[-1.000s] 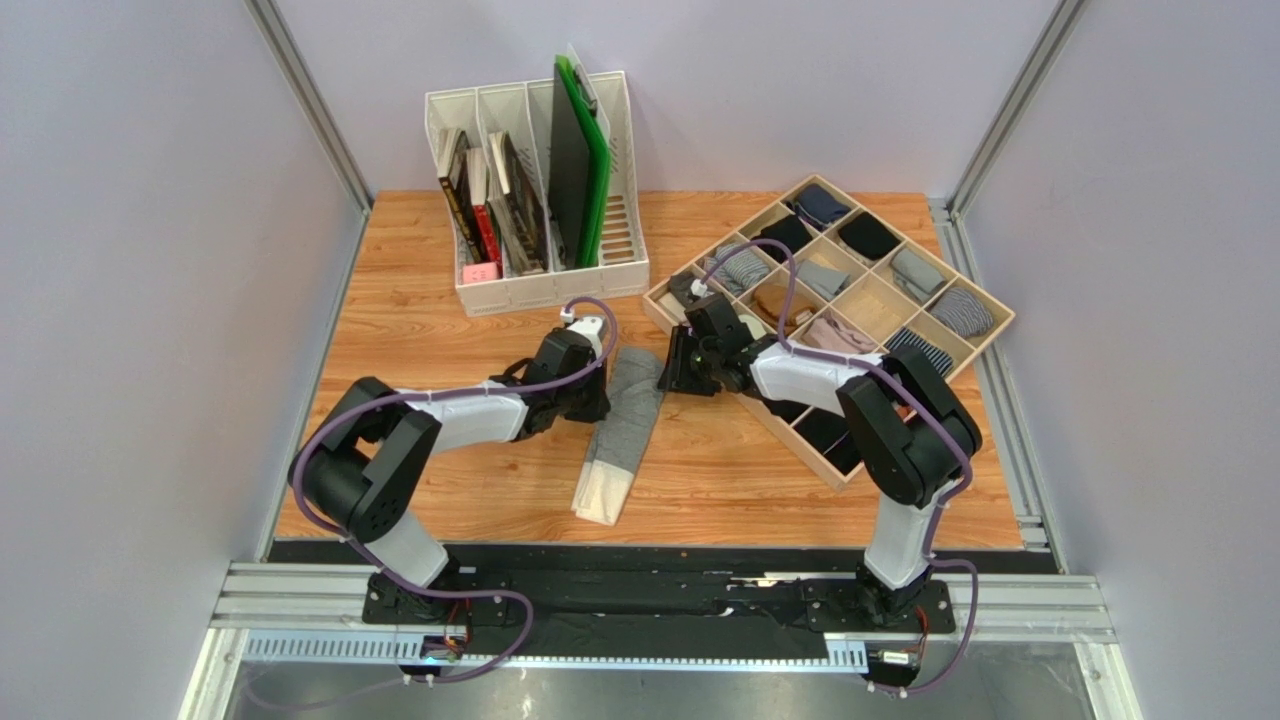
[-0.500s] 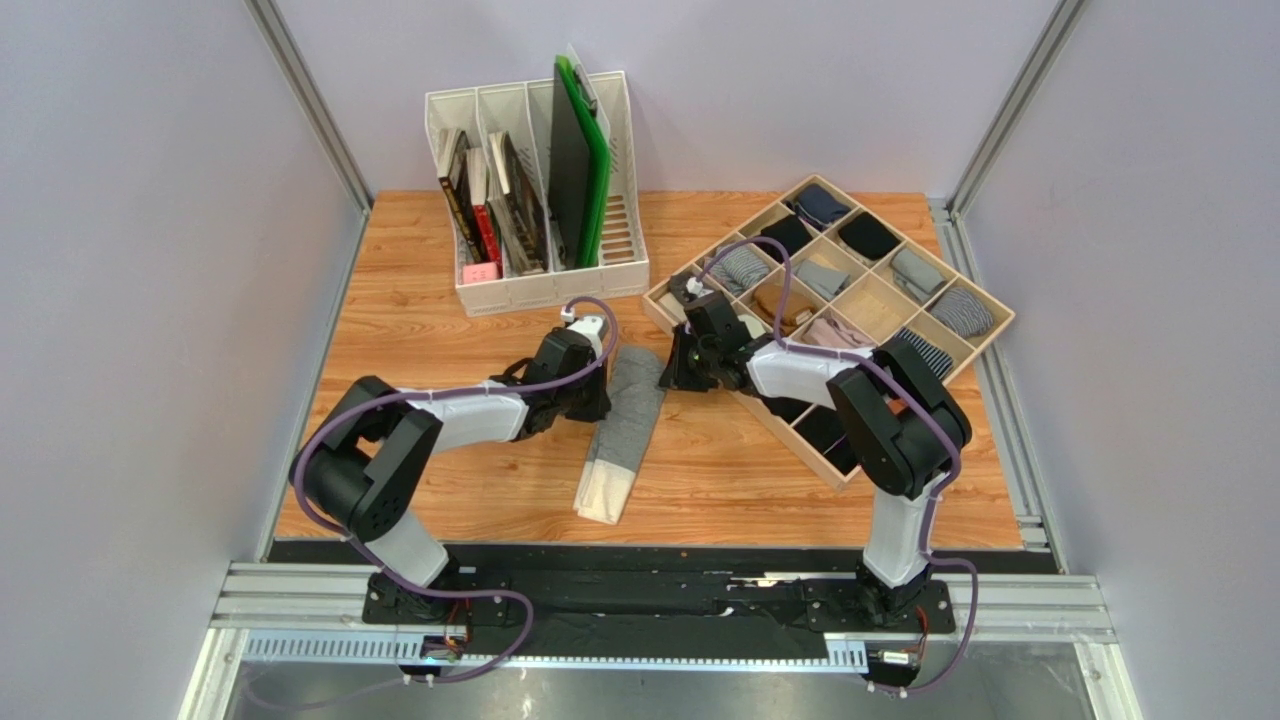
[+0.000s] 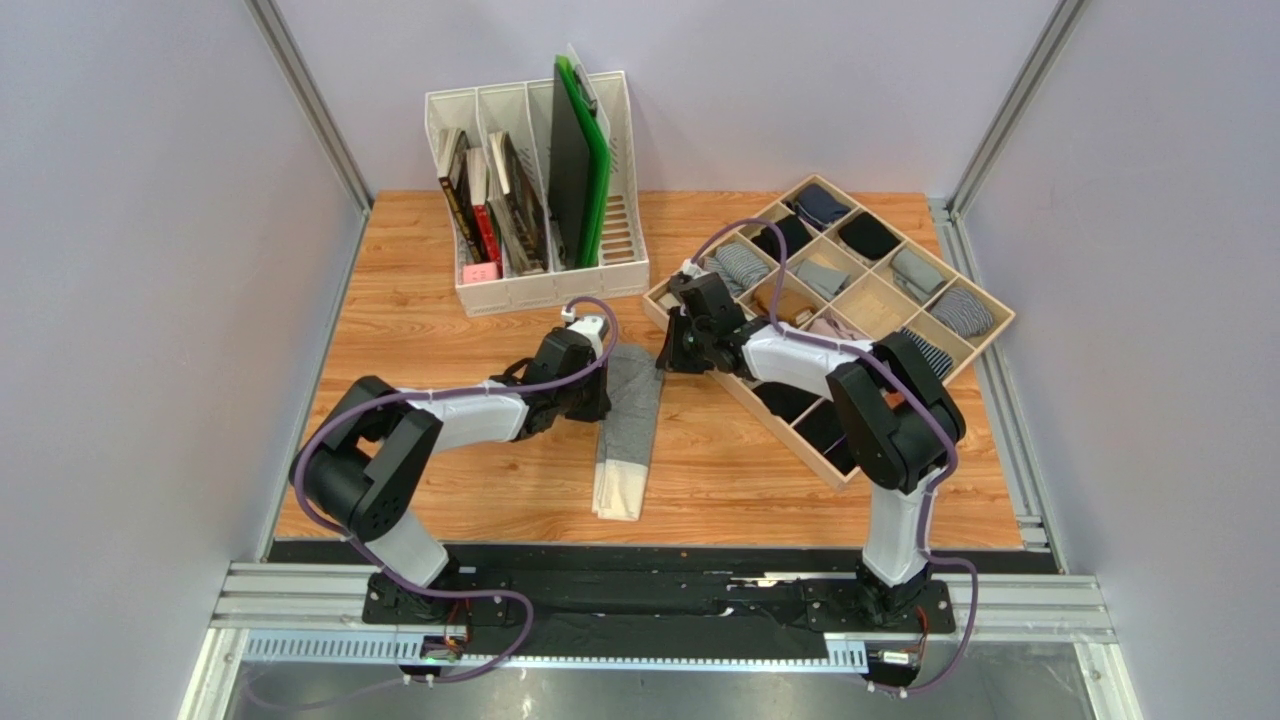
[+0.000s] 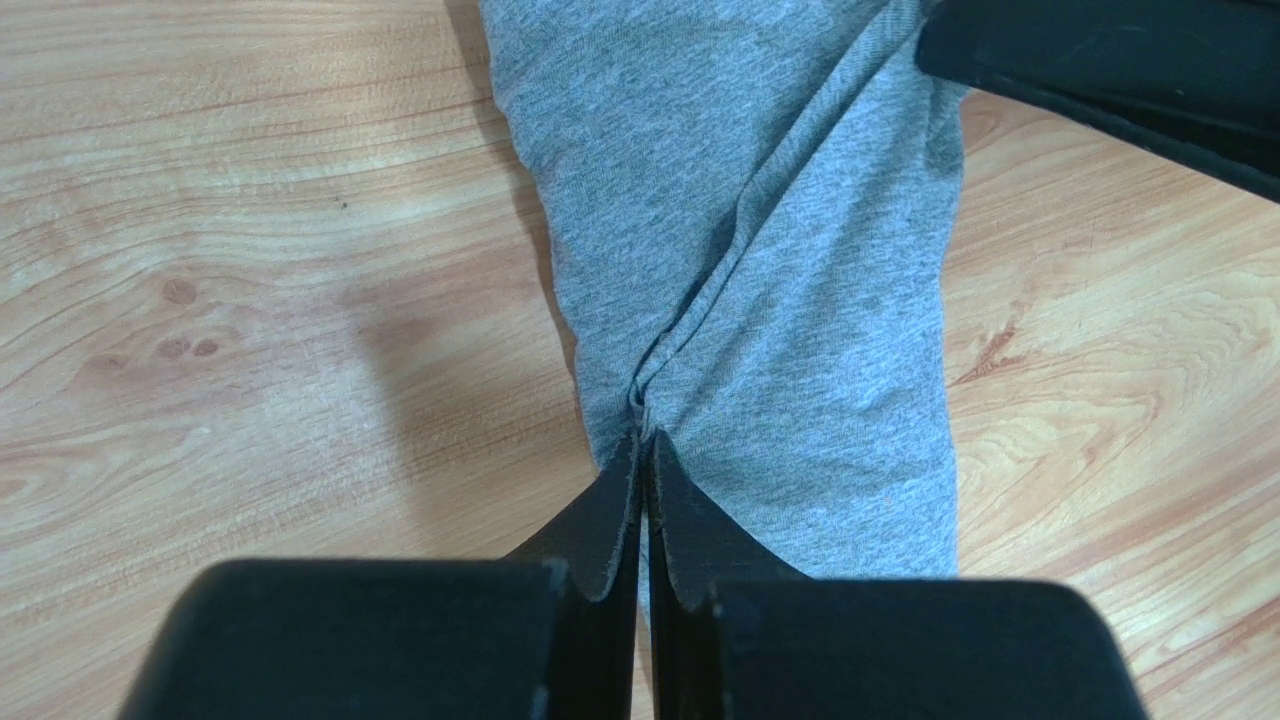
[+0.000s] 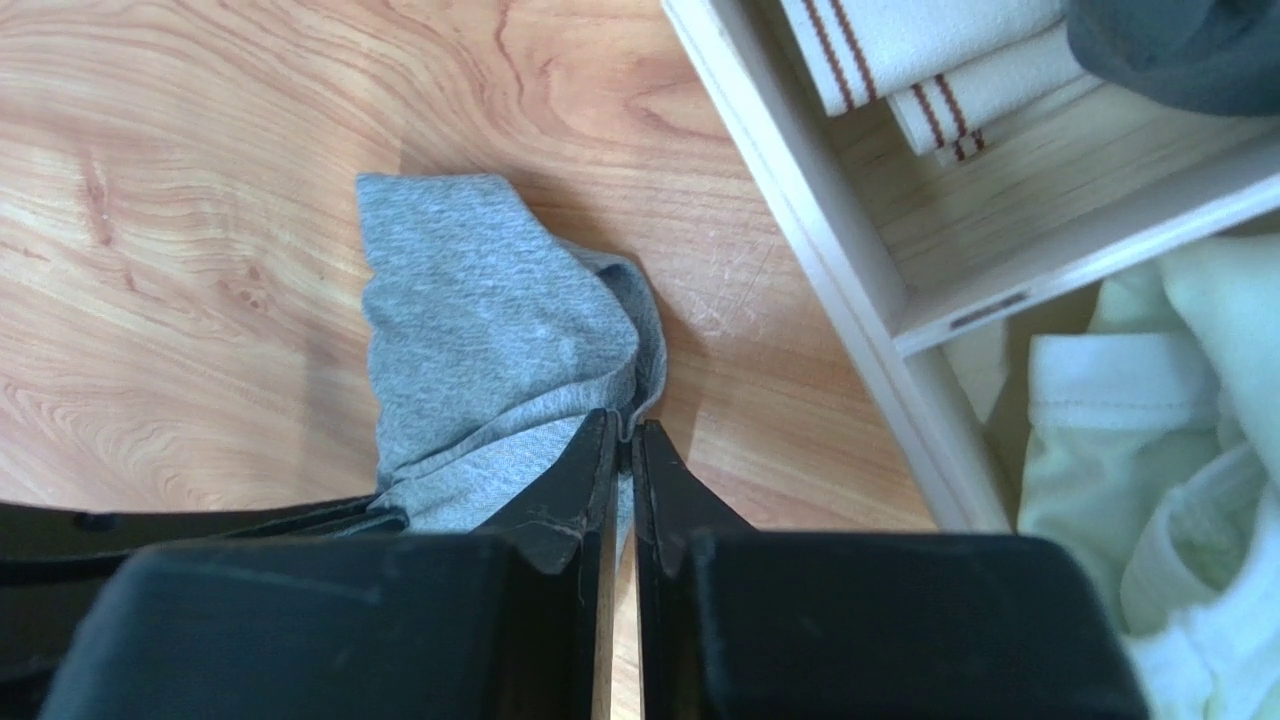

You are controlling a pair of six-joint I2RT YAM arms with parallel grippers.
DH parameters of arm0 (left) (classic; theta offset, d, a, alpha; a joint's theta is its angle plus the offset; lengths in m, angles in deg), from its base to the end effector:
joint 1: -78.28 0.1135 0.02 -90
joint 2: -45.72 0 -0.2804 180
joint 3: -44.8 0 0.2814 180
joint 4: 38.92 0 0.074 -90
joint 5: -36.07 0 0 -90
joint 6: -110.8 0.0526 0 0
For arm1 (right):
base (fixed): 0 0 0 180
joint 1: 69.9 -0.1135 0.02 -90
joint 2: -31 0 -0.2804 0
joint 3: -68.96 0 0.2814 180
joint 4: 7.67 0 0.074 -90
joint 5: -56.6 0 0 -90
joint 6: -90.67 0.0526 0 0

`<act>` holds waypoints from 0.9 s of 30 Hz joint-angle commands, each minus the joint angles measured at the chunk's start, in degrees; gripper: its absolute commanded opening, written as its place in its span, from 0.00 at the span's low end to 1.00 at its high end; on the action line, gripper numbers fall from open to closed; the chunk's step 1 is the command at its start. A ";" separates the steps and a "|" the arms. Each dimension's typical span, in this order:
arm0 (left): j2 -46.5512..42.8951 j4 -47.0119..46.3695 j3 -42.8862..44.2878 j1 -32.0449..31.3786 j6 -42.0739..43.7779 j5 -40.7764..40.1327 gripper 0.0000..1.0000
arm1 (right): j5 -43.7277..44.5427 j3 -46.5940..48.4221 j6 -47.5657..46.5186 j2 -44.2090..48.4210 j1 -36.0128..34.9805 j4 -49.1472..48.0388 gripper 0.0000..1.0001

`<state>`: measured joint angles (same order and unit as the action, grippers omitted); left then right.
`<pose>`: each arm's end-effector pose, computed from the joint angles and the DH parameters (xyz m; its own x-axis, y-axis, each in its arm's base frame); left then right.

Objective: Roll the underwear
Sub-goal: Fold the underwear at the center of the board.

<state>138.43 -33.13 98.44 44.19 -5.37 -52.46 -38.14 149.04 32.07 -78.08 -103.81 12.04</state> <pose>0.2820 -0.1925 0.1269 -0.7780 -0.0058 -0.6282 0.2588 0.9082 -0.3289 0.3637 0.2497 0.1471 -0.8455 0.0573 -0.5309 -0.1883 0.8984 0.3968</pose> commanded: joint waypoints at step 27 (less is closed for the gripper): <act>-8.68 10.47 2.89 2.01 -1.86 -0.42 0.49 | -1.96 -13.10 4.46 20.66 -10.63 4.11 0.41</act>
<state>133.49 -25.92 99.00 45.99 -6.13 -52.50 -41.87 138.07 32.46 -58.52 -109.63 15.32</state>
